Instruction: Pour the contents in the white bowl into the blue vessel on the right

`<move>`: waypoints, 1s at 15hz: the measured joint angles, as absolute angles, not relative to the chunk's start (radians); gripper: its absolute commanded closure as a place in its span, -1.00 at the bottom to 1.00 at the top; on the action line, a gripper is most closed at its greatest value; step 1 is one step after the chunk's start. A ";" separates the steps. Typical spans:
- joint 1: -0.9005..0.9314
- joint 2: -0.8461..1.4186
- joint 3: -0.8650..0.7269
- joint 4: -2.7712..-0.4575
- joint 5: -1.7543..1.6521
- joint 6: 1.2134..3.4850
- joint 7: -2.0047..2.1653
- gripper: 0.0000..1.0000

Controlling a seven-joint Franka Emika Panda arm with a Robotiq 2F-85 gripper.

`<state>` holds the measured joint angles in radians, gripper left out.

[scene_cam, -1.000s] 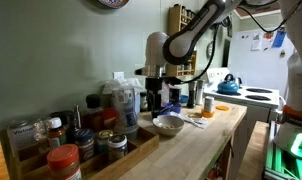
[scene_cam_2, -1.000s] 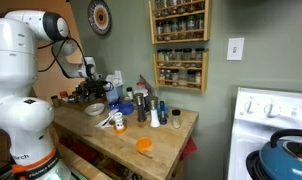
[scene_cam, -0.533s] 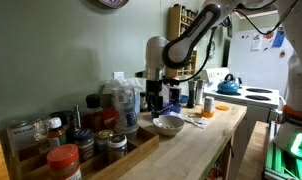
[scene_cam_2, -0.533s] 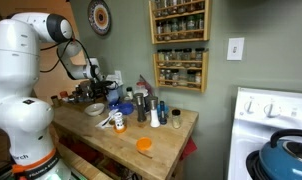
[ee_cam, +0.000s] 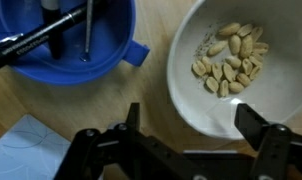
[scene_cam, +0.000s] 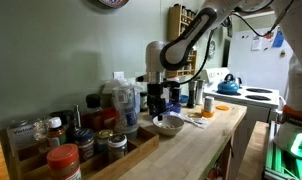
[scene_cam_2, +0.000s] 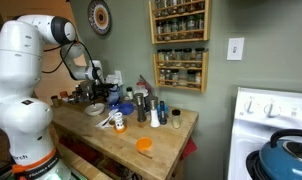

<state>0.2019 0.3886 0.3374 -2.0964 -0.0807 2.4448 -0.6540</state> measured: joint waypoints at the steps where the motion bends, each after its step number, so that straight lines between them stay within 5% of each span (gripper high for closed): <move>1: 0.202 0.389 0.337 -2.096 -0.084 2.445 -0.655 -1.00; 12: 0.202 0.410 0.321 -2.095 -0.134 2.432 -0.669 -1.00; 13: 0.202 0.410 0.321 -2.094 -0.134 2.432 -0.669 -0.91; 14: 0.202 0.410 0.321 -2.093 -0.134 2.432 -0.669 -0.48; 15: 0.202 0.410 0.321 -2.093 -0.134 2.432 -0.669 -0.42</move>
<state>0.2017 0.4098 0.3212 -2.0930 -0.1342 2.4324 -0.6689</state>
